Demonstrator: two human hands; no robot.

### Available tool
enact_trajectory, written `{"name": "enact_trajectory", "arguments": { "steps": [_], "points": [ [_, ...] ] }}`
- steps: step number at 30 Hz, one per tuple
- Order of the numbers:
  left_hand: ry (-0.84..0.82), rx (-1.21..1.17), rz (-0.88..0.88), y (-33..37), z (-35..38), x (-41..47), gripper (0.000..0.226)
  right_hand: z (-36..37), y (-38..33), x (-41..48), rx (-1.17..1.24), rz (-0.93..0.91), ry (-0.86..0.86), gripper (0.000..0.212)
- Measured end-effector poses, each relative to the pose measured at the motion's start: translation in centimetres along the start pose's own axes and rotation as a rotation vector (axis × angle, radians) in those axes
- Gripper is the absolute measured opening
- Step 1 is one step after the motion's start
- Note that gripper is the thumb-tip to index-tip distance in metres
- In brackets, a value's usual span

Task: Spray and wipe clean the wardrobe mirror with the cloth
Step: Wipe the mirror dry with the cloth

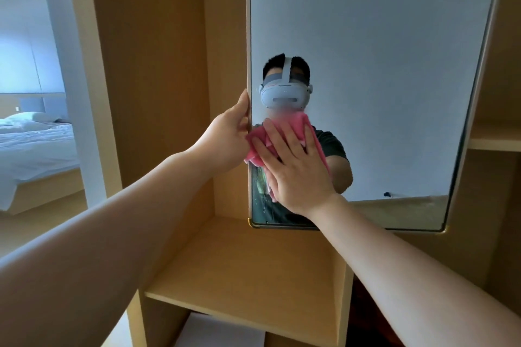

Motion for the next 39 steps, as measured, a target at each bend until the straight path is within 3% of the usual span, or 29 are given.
{"name": "enact_trajectory", "arguments": {
  "steps": [6,18,26,39],
  "points": [
    [0.015,0.034,-0.003,-0.1,-0.1,0.0,0.094,0.5,-1.2,-1.5,0.014,-0.002,-0.006,0.064],
    [0.068,0.022,0.045,0.5,-0.4,-0.4,0.083,3.4,-5.6,-9.2,0.001,-0.092,-0.183,0.073],
    [0.070,0.020,0.044,0.7,0.0,-0.5,0.084,2.8,-3.6,-11.1,-0.030,-0.158,-0.173,0.068],
    [0.115,0.005,0.049,0.4,0.1,-0.9,0.084,1.8,2.7,-15.4,-0.072,-0.077,-0.156,0.060]
  ]
}}
Point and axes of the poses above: each hand's wrist, its own x-axis towards the middle knuckle, its own z-axis out of the palm, y = z × x, the point moved 9 cm from there along x, towards the middle knuckle, and after that the axes turned 2 degrees about z, right-handed, at the moved point
